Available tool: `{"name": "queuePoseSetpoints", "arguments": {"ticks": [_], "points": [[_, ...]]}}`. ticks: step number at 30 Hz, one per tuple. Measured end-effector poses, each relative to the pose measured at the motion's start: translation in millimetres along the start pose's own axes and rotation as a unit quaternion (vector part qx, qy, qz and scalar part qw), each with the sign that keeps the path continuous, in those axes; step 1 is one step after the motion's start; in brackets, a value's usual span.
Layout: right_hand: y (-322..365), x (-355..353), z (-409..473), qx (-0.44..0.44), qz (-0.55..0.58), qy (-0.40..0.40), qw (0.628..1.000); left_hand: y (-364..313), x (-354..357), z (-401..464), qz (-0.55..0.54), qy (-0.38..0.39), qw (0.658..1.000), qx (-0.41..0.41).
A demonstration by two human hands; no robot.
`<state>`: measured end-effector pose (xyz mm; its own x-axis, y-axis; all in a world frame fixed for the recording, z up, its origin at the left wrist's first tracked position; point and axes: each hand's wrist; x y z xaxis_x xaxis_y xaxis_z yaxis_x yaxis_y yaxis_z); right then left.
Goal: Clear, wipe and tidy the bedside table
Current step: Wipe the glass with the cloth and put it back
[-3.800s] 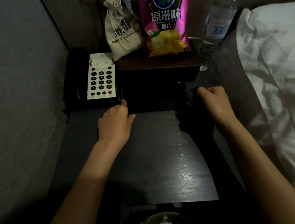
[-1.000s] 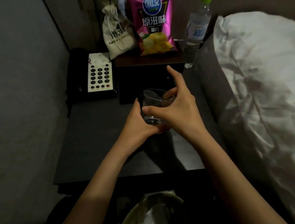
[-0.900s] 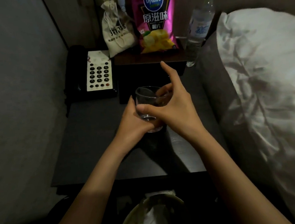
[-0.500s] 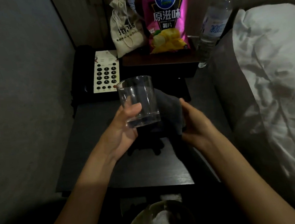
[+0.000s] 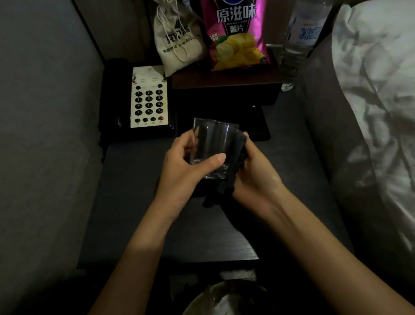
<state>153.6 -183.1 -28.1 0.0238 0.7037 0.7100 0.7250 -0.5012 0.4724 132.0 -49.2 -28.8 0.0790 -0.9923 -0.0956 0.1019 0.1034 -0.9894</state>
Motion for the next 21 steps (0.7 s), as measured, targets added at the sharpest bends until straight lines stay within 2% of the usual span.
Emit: {"name": "queuePoseSetpoints", "arguments": {"ticks": [3,8,12,17,21], "points": [[0,-2,0,-0.029,-0.03,-0.01,0.999,4,2,-1,0.018,-0.036,0.999,0.03],[0,-7,3,-0.054,-0.088,-0.032,0.994,4,3,0,0.025,-0.046,0.997,0.059],[0,-6,3,-0.057,-0.085,-0.021,0.994,4,9,-2,0.027,-0.082,0.993,0.075],[0,-5,1,-0.05,-0.105,-0.03,0.993,3,10,-2,0.068,-0.071,0.993,0.064],[5,-4,-2,-0.061,-0.128,-0.046,0.989,4,6,-3,0.019,-0.076,0.996,0.045]]}}
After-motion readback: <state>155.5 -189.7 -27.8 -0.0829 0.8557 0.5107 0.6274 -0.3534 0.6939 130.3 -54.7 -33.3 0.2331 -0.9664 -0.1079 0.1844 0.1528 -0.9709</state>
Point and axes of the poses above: each hand's wrist, its own z-axis towards the middle knuckle, its own x-axis out of the palm, y = z × x, and after that the axes turned 9 degrees about x, right-handed
